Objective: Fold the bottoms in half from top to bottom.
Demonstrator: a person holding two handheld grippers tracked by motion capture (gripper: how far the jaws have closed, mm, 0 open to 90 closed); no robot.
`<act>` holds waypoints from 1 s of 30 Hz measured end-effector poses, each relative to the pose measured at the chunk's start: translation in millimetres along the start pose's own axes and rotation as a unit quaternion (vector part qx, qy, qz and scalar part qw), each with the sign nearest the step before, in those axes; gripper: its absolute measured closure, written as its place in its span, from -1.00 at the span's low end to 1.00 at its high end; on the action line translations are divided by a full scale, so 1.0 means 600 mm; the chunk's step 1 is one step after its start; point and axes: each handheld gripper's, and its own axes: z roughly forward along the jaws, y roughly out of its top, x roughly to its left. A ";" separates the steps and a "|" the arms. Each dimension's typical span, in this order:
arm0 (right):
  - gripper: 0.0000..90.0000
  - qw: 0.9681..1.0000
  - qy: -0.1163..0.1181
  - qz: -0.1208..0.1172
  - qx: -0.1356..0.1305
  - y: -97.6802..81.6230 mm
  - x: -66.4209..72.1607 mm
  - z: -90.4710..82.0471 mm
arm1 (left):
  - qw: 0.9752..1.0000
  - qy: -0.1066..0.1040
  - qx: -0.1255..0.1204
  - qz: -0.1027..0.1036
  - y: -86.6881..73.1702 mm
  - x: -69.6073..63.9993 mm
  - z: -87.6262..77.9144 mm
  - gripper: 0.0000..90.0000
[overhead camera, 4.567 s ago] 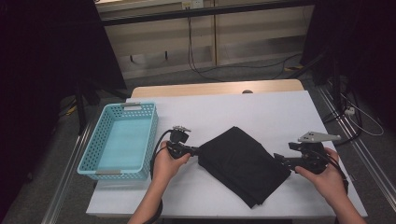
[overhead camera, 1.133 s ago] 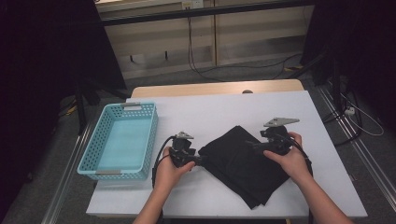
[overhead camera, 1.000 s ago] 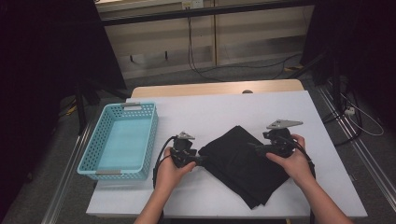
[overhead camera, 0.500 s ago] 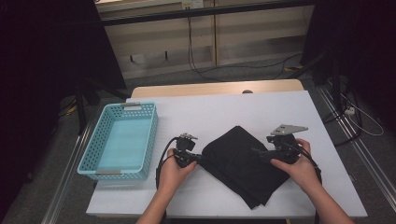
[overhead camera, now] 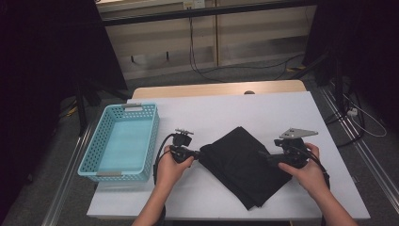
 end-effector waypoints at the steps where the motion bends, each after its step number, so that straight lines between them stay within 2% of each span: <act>1: -0.56 1.000 -0.001 0.000 0.000 -0.001 -0.001 -0.002 | 1.000 0.000 0.001 0.000 0.001 0.003 0.000 0.89; 3: -0.56 1.000 -0.001 0.000 -0.001 -0.002 -0.002 -0.004 | 1.000 -0.001 -0.002 -0.007 0.003 0.005 0.001 0.89; 4: -0.56 1.000 -0.001 0.000 -0.001 -0.003 -0.002 -0.004 | 1.000 -0.002 0.005 -0.003 0.004 0.008 0.001 0.89; 13: -0.57 1.000 -0.005 0.000 -0.003 -0.008 -0.007 -0.011 | 1.000 0.000 0.010 -0.006 0.012 0.024 0.000 0.89; 16: -0.58 1.000 -0.006 0.002 -0.004 -0.009 -0.006 -0.012 | 1.000 0.007 0.011 0.004 0.018 0.024 -0.004 0.89; 20: -0.59 1.000 -0.005 -0.001 -0.001 -0.011 -0.003 -0.009 | 1.000 0.014 0.008 0.000 0.025 0.028 -0.007 0.89; 30: -0.59 1.000 0.000 -0.008 0.000 -0.011 0.004 -0.005 | 0.999 0.042 0.019 0.010 0.052 0.036 -0.010 0.89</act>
